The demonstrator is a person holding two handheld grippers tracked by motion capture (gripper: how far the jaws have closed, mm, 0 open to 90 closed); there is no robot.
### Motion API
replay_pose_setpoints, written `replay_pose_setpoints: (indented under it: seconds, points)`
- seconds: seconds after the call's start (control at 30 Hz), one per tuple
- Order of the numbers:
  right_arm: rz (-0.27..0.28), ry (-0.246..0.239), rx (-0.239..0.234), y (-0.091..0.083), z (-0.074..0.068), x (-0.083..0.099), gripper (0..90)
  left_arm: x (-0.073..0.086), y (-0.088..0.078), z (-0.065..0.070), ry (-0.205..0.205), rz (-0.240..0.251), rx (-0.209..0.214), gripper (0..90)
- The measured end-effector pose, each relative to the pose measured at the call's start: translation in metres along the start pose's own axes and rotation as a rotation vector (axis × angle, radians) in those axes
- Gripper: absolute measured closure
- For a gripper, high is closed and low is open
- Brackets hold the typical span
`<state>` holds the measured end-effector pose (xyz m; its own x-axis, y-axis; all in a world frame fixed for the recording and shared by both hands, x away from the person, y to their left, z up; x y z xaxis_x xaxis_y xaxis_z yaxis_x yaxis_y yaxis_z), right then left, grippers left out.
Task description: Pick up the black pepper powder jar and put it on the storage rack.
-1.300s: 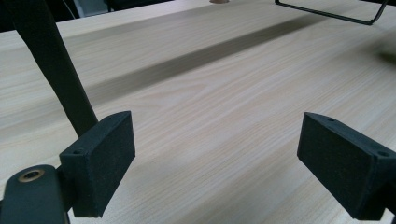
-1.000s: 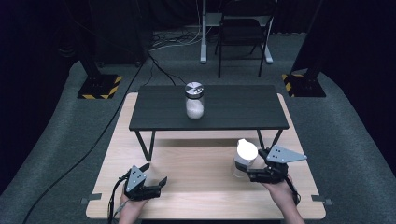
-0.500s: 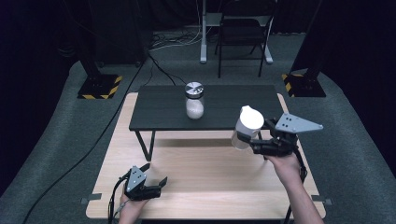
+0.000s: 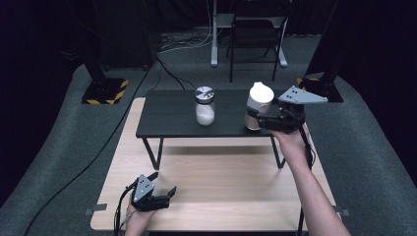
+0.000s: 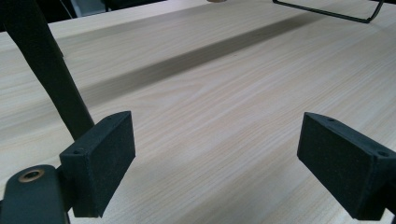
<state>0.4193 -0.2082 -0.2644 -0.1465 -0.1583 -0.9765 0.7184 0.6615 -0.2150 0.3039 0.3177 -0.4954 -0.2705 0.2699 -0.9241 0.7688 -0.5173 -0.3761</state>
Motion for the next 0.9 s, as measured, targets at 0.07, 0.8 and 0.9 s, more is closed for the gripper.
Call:
replay_pose_setpoints:
  seconds: [0.07,0.8,0.9]
  points:
    - [-0.012,0.007,0.01,0.008,0.002,-0.001,29.6,0.0,0.0,0.0,0.0,0.0,0.001,10.9]
    - [0.052,-0.005,0.0,-0.005,0.014,0.027,15.0,0.0,0.0,0.0,-0.002,0.001,-0.001,10.8]
    - [0.065,0.001,-0.024,-0.018,0.02,0.042,13.0,0.0,0.0,0.001,-0.002,0.0,-0.001,10.9]
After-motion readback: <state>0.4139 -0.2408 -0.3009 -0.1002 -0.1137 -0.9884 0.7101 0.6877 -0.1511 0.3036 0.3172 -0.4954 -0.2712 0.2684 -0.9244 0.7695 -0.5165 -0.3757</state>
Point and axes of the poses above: each handheld gripper's, and its own axes: y roughly forward along the jaws, x roughly out of its underside, z roughly to its right, the point moved 5 cm from there along y, roughly forward along the jaws, and after that the axes turned 2 degrees about y, right-handed, at the moved point
